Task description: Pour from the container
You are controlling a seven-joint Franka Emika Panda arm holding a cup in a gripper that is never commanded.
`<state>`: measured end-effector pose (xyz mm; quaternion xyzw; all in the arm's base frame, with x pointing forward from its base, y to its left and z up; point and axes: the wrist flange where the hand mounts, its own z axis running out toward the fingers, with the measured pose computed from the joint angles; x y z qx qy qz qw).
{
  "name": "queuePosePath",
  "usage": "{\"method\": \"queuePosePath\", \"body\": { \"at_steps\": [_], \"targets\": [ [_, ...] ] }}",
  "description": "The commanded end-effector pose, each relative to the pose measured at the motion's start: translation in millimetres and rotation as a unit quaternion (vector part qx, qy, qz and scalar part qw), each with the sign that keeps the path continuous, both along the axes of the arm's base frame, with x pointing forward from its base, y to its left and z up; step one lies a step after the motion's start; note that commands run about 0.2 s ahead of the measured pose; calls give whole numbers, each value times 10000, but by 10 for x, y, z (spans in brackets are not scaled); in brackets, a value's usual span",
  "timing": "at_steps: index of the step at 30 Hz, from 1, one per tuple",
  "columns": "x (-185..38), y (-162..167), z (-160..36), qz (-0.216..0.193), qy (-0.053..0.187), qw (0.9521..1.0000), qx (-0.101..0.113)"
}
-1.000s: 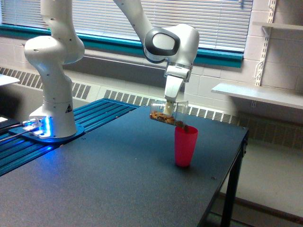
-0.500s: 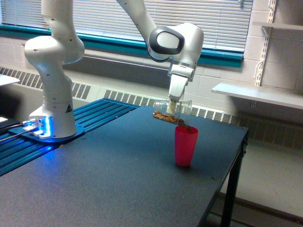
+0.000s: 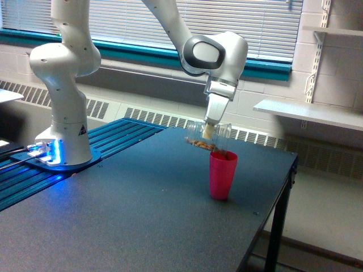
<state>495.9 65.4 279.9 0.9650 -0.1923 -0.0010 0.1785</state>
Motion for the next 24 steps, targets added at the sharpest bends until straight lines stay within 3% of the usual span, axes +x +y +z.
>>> {"method": "queuePosePath", "body": {
  "at_steps": [1, 24],
  "targets": [
    [-2, 83, 12, 199, 140, 9997, 11],
    [-44, 23, 72, 209, 260, 9994, 11]
  ]
}}
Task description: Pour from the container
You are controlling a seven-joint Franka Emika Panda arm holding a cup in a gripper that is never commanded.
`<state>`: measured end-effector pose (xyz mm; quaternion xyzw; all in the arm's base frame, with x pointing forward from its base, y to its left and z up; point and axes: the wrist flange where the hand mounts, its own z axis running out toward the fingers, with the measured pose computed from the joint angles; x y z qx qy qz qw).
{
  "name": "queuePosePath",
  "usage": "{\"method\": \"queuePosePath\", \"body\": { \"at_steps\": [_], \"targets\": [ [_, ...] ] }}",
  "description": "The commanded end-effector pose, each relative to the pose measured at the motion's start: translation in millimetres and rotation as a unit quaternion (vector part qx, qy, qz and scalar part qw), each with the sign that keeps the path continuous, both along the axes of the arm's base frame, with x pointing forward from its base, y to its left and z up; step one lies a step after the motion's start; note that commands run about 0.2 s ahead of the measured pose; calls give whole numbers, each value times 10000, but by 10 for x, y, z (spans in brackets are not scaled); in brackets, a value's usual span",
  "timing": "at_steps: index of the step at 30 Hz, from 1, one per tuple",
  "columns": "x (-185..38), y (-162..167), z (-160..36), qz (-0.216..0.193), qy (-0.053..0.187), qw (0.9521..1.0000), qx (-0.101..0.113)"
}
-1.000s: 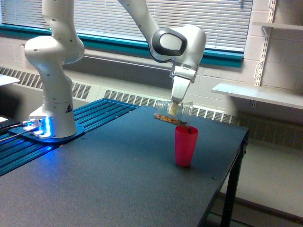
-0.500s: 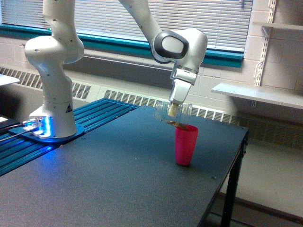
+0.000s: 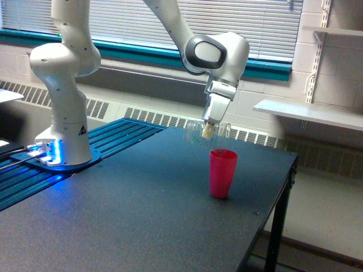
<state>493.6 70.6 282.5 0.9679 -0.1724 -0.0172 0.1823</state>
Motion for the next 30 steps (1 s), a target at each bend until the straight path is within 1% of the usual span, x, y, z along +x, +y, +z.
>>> {"method": "queuePosePath", "body": {
  "at_steps": [1, 4, 13, 15, 18, 20, 23, 25, 29, 30],
  "targets": [
    [-26, -33, 45, 40, 63, 10000, 9],
    [-34, -35, 50, 33, 49, 10000, 30],
    [-7, -76, 123, -37, -117, 9999, 38],
    [8, -77, 164, -55, -194, 9998, 69],
    [53, -101, 266, -115, -411, 9990, 105],
    [62, -113, 312, -149, -495, 9986, 134],
    [48, -167, 371, -198, -577, 9981, 99],
    [33, -187, 409, -230, -636, 9976, 113],
    [15, -221, 497, -290, -824, 9961, 141],
    [1, -225, 505, -293, -832, 9960, 143]
  ]
}}
